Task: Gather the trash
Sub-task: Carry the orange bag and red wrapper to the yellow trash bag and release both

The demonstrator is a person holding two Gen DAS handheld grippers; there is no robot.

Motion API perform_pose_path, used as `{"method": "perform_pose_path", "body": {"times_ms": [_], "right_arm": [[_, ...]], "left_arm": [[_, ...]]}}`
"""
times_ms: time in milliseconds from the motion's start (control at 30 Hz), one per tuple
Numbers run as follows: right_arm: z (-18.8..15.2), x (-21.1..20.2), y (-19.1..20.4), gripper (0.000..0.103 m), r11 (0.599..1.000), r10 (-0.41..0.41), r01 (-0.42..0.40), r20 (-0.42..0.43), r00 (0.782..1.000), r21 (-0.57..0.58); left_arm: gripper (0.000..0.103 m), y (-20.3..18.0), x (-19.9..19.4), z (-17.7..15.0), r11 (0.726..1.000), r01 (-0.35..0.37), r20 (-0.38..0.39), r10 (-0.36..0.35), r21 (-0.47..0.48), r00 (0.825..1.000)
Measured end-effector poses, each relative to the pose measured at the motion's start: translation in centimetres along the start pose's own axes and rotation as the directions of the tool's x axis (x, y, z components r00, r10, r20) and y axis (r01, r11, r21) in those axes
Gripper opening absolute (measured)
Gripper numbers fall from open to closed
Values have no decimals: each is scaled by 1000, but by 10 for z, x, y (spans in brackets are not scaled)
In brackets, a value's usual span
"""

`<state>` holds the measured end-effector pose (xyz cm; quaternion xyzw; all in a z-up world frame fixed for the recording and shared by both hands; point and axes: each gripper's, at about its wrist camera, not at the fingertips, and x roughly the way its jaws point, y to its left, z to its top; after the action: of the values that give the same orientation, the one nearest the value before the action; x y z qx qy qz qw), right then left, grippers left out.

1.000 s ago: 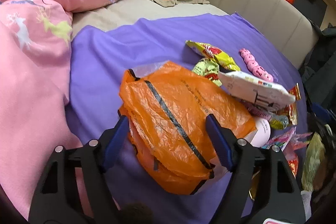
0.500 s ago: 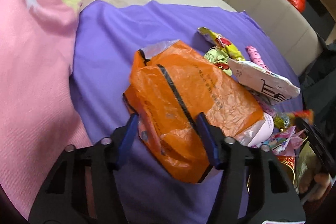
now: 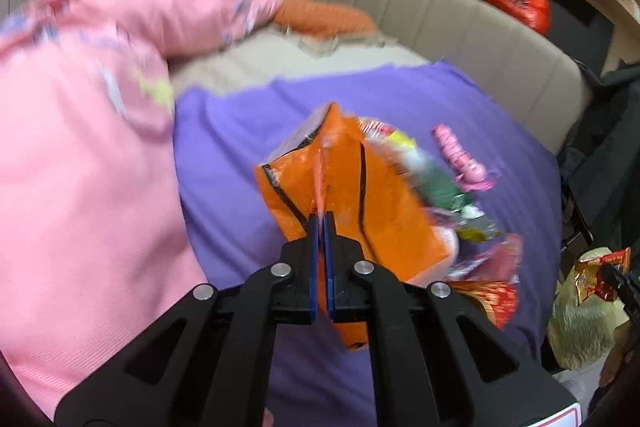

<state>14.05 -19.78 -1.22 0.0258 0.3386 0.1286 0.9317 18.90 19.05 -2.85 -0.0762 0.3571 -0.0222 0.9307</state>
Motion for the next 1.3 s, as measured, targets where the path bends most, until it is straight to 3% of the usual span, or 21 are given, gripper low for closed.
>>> {"method": "perform_pose_path", "body": {"times_ms": [167,367,500,767,933,1100,1200,1300], "right_arm": [[-2,-37,-8,16,1000,2,-2,64,998,-7],[-3,-73,-23,16,1000,-11,11,127,992,7],[-6,-92,-33,16,1000,-30,28,157,987,14],[-18,-144,-68,16,991,-136,130,226,965,41],[-32,-195,-113,16,956,-291,273,272,917,103],[-49,-235,-161,16,898,-435,394,258,863,198],[-58,-248,-181,16,878,-470,418,249,847,234],[-62,-253,-194,16,881,-458,396,251,853,259]], "left_arm": [[2,-32,-44,5,997,-27,102,19,78,995],[1,-60,-89,21,992,-5,197,-19,124,980],[1,-91,-117,26,982,53,236,-95,180,967],[1,-188,-133,23,925,227,204,-296,304,933],[1,-284,-132,10,842,322,161,-424,433,891],[1,-393,-109,-23,711,420,35,-529,563,848],[1,-447,-75,-59,626,449,-77,-528,638,845],[1,-475,-32,-96,557,499,-235,-478,664,846]]}}
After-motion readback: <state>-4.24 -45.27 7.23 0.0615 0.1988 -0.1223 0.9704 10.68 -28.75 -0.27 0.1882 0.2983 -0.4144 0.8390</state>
